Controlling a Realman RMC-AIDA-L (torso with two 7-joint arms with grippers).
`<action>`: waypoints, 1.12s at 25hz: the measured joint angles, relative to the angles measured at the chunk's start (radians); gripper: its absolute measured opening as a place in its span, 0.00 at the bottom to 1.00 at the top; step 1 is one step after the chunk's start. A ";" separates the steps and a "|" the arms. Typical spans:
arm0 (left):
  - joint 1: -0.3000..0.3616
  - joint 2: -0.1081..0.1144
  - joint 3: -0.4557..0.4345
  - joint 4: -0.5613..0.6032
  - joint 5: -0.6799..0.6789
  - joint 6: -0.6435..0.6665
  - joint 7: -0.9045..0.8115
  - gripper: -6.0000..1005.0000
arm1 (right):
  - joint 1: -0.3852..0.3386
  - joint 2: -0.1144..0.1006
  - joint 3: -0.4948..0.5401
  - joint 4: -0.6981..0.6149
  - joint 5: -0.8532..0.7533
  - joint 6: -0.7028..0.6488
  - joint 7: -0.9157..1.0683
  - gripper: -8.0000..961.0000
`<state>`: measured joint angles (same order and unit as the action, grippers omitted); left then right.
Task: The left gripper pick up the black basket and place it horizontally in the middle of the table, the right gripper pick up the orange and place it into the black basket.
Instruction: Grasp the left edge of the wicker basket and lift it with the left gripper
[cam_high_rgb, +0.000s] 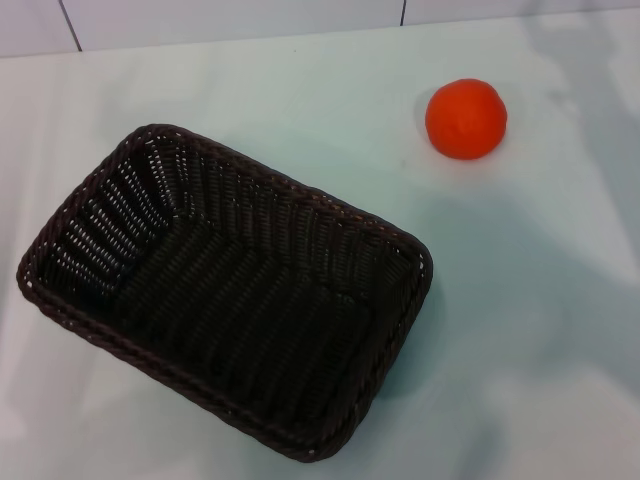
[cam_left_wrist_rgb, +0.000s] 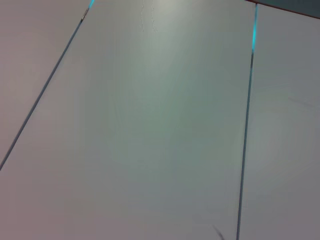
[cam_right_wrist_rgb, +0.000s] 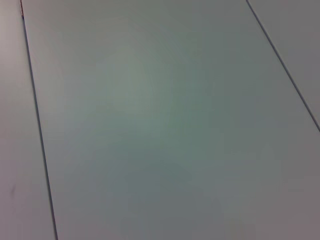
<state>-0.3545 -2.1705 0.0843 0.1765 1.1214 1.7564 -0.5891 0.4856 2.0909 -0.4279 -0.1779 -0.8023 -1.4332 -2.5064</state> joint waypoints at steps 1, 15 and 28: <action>0.000 0.000 0.000 0.000 0.000 -0.001 0.000 0.88 | -0.001 0.000 0.000 0.000 0.000 -0.004 0.000 0.77; 0.020 0.015 0.102 0.130 0.051 -0.054 -0.264 0.88 | -0.001 0.000 0.014 0.009 0.000 -0.017 0.000 0.76; -0.035 0.134 0.378 0.843 0.699 -0.095 -1.281 0.88 | -0.011 0.000 0.015 0.012 0.000 -0.022 0.001 0.76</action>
<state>-0.3896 -2.0365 0.4621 1.0195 1.8200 1.6610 -1.8699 0.4748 2.0908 -0.4128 -0.1660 -0.8023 -1.4556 -2.5050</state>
